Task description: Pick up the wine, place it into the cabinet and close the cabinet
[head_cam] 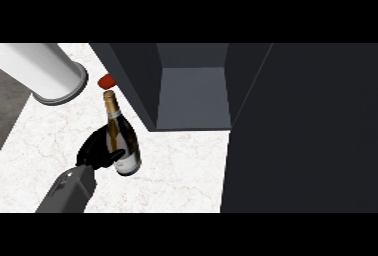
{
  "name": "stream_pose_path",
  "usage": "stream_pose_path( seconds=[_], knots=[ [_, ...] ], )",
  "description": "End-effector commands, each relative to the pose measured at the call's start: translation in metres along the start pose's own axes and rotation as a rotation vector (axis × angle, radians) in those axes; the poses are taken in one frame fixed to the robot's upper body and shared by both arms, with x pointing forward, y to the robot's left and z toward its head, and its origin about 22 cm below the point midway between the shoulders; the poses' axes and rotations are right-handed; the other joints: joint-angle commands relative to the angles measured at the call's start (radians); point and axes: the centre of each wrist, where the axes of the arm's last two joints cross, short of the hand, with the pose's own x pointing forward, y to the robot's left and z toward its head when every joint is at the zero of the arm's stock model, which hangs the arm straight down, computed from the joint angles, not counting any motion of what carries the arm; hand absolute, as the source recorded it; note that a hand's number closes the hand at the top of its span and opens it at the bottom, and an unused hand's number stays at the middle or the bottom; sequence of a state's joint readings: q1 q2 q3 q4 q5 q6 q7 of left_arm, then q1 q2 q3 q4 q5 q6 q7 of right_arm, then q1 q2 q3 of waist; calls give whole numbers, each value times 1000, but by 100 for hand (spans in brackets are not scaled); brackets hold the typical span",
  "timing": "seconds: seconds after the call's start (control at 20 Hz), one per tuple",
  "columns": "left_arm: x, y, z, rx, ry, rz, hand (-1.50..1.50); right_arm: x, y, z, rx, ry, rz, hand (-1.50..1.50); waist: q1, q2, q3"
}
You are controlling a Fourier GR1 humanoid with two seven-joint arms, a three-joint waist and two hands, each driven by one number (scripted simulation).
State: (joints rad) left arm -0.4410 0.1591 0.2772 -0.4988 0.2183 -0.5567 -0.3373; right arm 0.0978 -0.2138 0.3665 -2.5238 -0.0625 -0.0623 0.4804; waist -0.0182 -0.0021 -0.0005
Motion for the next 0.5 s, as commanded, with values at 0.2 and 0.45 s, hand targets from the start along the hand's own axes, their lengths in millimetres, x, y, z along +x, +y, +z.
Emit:
stream_pose_path(
  seconds=[0.2,0.45],
  knots=[
    [9,-3,-3,-32,-121,-61,150,39,3,35,10,-84,-46,-150,3,-2,0],
    [-16,-3,29,172,-324,-56,150,31,3,27,-7,-83,-48,-150,22,-11,0]
  ],
)
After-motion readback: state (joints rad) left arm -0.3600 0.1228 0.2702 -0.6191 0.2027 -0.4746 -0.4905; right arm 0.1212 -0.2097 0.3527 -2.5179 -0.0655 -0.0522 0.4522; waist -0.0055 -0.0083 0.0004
